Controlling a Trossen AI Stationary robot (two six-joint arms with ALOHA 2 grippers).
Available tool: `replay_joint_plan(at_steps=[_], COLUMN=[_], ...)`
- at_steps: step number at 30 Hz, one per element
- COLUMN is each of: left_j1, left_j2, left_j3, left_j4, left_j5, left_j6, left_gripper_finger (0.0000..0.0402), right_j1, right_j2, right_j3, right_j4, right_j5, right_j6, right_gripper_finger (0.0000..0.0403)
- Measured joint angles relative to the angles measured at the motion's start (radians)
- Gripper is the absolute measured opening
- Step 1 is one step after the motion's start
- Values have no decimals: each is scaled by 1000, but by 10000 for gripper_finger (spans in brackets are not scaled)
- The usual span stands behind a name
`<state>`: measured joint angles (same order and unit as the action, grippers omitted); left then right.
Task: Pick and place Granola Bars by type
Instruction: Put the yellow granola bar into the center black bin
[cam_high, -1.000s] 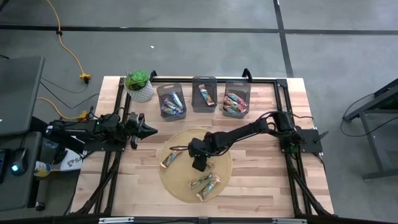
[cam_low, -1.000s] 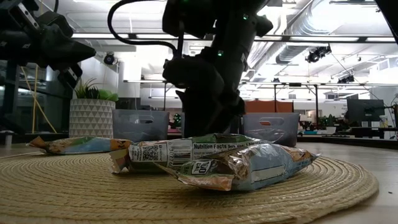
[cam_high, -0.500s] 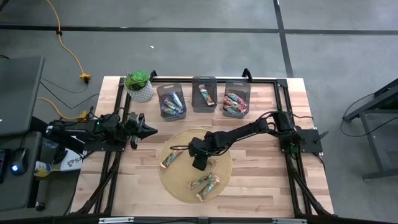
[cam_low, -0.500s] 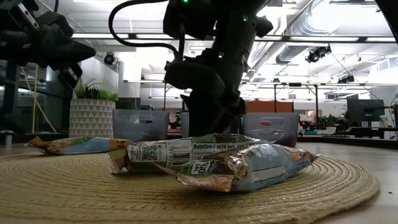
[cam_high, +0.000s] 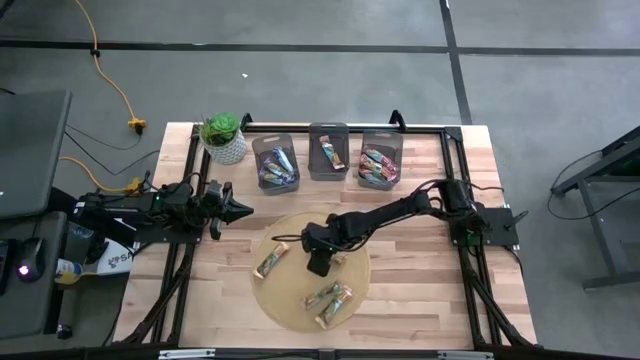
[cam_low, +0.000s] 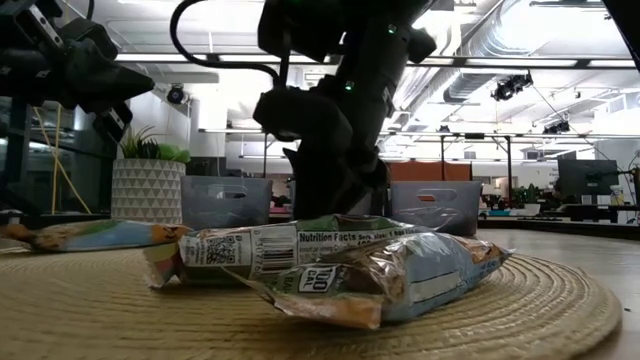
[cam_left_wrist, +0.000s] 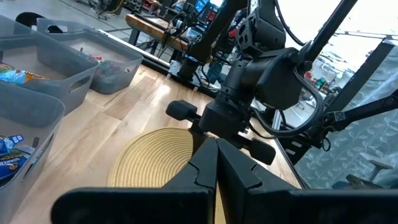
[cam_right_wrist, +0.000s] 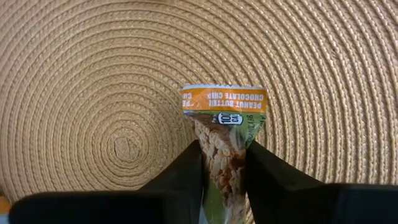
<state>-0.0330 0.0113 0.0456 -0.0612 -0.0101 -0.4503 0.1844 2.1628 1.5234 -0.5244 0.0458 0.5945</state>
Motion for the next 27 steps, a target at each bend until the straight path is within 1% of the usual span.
replay_joint_plan(at_steps=[6,16,27], left_j1=[0,0,0], left_j2=[0,0,0], left_j3=[0,0,0], left_j4=[0,0,0], left_j5=[0,0,0], left_j6=[0,0,0], left_gripper_finger=[1,1,1], right_j1=[-3,-22,-21], right_j2=[-7,-66,-155], right_j3=[-2,-2,-1], right_j4=[26,45,202], right_j5=[-3,17,28], right_j6=[-10,-37,-108], right_gripper_finger=[79,78,78])
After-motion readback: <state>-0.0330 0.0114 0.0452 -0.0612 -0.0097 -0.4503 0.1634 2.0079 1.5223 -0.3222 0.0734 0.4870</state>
